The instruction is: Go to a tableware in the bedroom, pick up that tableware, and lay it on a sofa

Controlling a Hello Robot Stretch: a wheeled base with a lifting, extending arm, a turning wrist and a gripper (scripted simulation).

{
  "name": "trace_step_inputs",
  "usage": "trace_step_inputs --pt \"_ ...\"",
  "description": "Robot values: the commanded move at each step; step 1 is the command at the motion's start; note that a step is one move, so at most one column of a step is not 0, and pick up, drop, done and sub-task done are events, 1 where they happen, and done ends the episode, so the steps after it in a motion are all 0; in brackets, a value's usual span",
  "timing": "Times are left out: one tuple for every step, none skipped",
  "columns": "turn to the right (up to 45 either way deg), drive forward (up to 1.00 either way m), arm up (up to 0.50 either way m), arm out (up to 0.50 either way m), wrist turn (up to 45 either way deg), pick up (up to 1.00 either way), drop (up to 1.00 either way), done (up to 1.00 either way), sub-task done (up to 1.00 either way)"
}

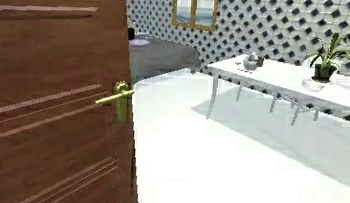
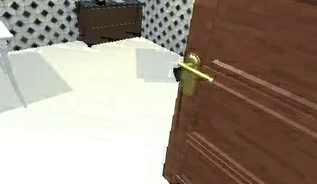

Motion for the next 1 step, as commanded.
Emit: trace_step_inputs --pt "39.0 0.00 0.00 0.00 0.0 0.00 0.00 0.00 0.00"
